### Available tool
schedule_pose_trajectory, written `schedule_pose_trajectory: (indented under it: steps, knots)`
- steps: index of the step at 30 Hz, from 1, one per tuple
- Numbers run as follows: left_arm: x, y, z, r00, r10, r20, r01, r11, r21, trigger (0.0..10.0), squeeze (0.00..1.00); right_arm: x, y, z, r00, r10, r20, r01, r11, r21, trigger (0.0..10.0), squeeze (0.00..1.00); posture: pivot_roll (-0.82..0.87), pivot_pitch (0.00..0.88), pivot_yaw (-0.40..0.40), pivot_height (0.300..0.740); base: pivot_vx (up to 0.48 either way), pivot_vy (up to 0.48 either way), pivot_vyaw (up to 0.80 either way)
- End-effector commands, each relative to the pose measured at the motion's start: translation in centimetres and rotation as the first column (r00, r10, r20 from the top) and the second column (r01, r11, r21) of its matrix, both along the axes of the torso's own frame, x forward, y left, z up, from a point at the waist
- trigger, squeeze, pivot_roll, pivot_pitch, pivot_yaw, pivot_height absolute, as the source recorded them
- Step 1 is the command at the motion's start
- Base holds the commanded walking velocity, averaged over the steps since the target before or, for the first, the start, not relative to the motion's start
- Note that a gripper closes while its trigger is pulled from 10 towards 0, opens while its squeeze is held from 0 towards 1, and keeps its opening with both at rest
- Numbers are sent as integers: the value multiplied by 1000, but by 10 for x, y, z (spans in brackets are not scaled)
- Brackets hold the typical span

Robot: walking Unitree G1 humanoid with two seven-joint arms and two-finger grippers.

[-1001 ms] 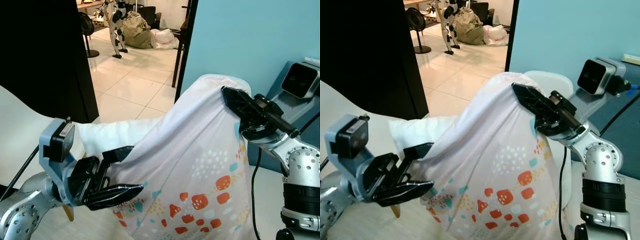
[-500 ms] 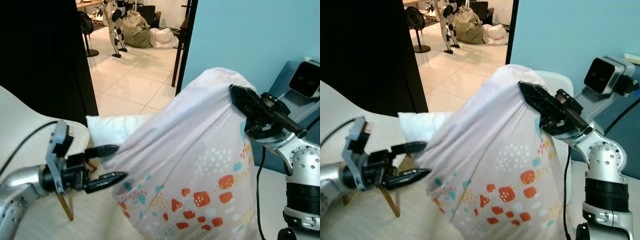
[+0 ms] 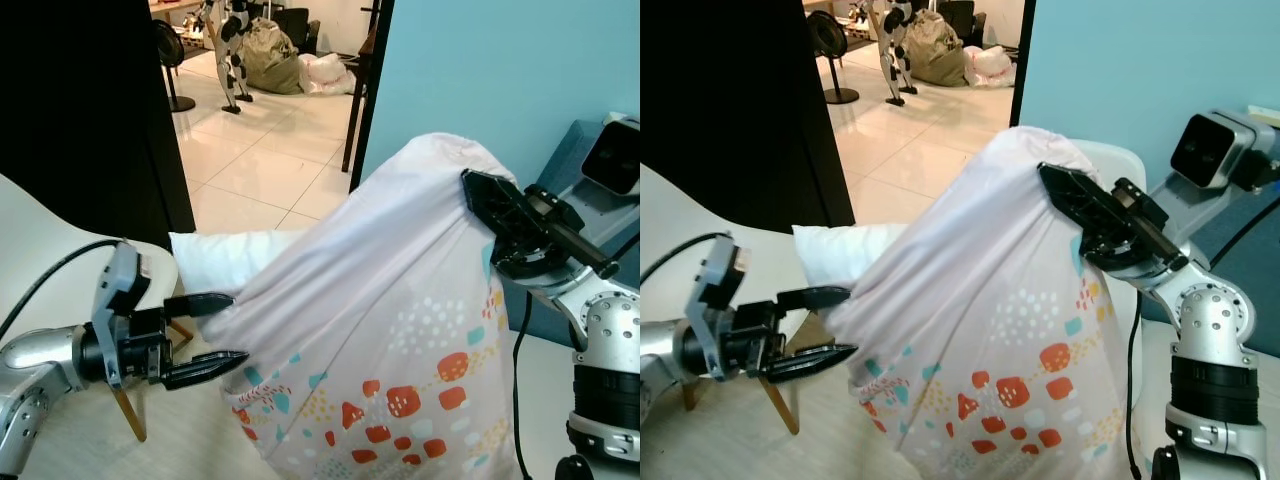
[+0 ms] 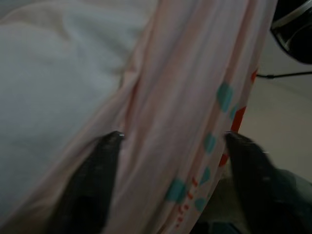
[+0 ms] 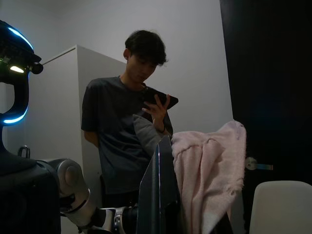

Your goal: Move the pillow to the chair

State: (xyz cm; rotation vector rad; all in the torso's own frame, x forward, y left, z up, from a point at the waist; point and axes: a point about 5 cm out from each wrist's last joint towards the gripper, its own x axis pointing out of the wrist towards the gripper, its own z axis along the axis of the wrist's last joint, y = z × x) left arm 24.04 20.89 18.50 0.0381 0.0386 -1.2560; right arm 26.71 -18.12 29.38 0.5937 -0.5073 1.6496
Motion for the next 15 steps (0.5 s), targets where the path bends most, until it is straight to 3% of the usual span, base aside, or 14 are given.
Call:
schedule_pose_trajectory:
  steps: [1,15]
  knots:
    - [1,1,0,1000,-6,3,6,999,39,0,0,-6,-1,14,997,17,78,-19,1000,22,0,0,44,0,-51,740,0,0,0]
    - [13,15,8,994,74,77,-83,990,112,0,0,-7,-2,12,997,12,76,-14,999,29,0,0,45,0,-44,740,0,0,0]
